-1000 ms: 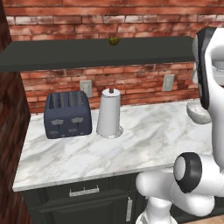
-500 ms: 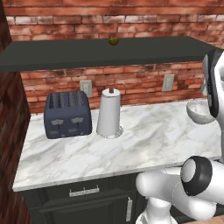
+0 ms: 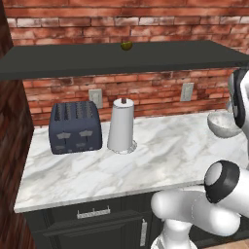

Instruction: Pick the kiwis from the cabinet and place them in one bowl. Pick the squash from the sink and place it in the other bowl.

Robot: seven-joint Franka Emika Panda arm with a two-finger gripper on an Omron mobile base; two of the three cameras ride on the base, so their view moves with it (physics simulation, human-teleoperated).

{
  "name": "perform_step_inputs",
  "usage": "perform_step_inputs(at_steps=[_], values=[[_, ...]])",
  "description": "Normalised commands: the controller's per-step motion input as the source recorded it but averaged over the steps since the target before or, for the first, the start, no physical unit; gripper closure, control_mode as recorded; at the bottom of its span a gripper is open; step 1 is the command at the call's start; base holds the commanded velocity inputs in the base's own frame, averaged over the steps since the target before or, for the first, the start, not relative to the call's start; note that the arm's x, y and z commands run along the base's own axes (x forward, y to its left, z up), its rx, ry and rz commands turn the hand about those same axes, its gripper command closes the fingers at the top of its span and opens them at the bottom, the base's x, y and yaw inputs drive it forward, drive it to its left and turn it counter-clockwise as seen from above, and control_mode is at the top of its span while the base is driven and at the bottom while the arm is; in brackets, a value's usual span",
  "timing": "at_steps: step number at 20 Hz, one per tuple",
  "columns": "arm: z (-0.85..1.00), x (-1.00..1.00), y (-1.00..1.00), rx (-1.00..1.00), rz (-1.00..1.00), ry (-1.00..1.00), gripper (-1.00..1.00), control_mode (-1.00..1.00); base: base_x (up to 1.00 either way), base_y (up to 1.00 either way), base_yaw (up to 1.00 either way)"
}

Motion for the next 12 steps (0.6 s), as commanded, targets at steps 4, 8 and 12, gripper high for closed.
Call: perform_step_inputs(at_steps=[4,8,12], values=[[-0.44,0.52,-0.35,0.0,0.0,-0.08,1.0,-1.0,0.0,0.0,0.0],[-0.37,0.69,-0.37,-0.01,0.0,-0.08,1.0,-1.0,0.0,0.0,0.0],[-0.13,0.56,-0.46,0.0,0.0,-0.08,1.0,-1.0,0.0,0.0,0.0]])
